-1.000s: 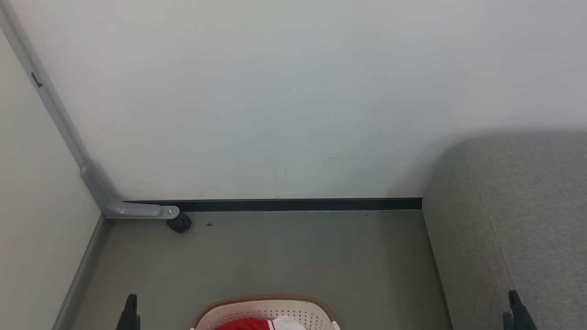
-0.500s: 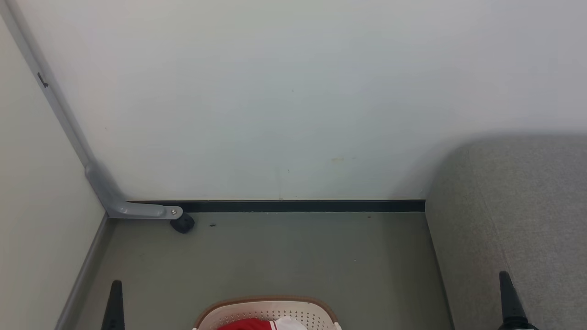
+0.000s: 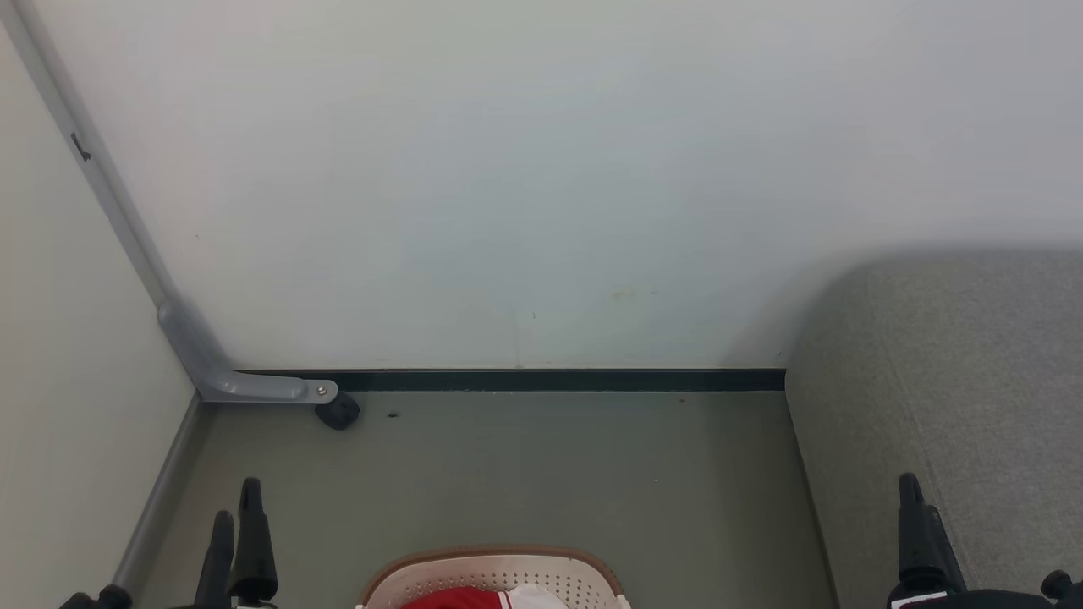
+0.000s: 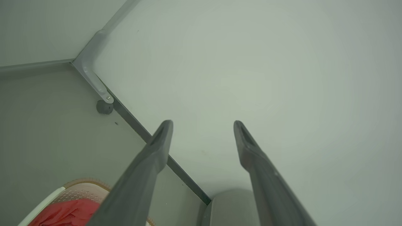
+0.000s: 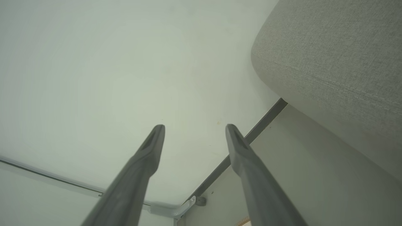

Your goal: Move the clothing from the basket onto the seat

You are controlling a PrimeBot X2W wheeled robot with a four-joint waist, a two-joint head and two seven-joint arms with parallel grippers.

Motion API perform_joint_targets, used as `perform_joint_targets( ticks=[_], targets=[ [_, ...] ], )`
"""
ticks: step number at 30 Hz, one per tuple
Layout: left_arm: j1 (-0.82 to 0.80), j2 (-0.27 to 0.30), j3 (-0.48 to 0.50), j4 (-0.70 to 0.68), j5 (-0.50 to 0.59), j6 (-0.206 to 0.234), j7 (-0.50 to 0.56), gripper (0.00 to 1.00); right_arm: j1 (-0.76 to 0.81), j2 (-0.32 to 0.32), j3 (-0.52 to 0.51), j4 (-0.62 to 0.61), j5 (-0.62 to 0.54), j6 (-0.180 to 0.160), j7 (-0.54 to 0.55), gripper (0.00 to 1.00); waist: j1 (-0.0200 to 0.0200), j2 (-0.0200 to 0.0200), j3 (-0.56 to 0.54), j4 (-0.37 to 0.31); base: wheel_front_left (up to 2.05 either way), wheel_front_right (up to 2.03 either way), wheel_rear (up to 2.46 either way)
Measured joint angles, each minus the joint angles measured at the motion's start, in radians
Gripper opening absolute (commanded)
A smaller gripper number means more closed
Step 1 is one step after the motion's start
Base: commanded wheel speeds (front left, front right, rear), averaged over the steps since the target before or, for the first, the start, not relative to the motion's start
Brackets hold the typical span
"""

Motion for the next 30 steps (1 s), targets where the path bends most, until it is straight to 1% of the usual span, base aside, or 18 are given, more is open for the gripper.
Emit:
perform_joint_targets(
  ticks=[2, 6, 10, 13, 15, 20, 22, 30],
  targets=[
    [0.0, 0.001, -0.017, -0.015, 0.055, 0.001, -0.008, 1.0, 0.0, 0.0, 0.005, -0.006, -0.044, -0.004, -0.009, 1.0, 0.0, 0.0, 0.001, -0.001, 0.0, 0.0, 0.0],
    [0.0, 0.002, -0.041, -0.031, 0.166, 0.018, -0.018, 1.0, 0.0, -0.002, 0.018, -0.014, -0.122, -0.012, -0.021, 1.0, 0.0, 0.0, 0.004, -0.003, 0.0, 0.0, 0.0],
    [0.0, 0.002, -0.056, -0.047, 0.27, 0.035, -0.035, 1.0, 0.0, -0.007, 0.04, -0.027, -0.207, -0.013, -0.038, 1.0, 0.0, 0.0, 0.006, -0.005, 0.0, 0.0, 0.0],
    [0.0, 0.002, -0.074, -0.053, 0.338, 0.037, -0.045, 1.0, 0.0, -0.008, 0.054, -0.036, -0.263, -0.018, -0.048, 1.0, 0.0, 0.0, 0.008, -0.007, 0.0, 0.0, 0.0],
    [0.0, 0.002, -0.079, -0.056, 0.357, 0.044, -0.05, 1.0, 0.0, -0.008, 0.058, -0.037, -0.279, -0.022, -0.052, 1.0, 0.0, 0.0, 0.009, -0.008, 0.0, 0.0, 0.0],
    [0.0, 0.004, -0.101, -0.064, 0.47, 0.053, -0.066, 1.0, 0.0, -0.011, 0.076, -0.042, -0.369, -0.023, -0.072, 1.0, 0.0, 0.0, 0.012, -0.011, 0.0, 0.0, 0.0],
    [0.0, 0.003, -0.108, -0.066, 0.511, 0.063, -0.072, 1.0, -0.001, -0.013, 0.085, -0.042, -0.406, -0.031, -0.078, 1.0, 0.0, 0.0, 0.014, -0.012, 0.0, 0.0, 0.0],
    [0.001, 0.007, -0.14, -0.057, 0.648, 0.085, -0.105, 1.0, -0.001, -0.037, 0.128, -0.01, -0.559, -0.032, -0.108, 1.0, 0.0, 0.0, 0.017, -0.016, 0.0, 0.0, 0.0]
  ],
)
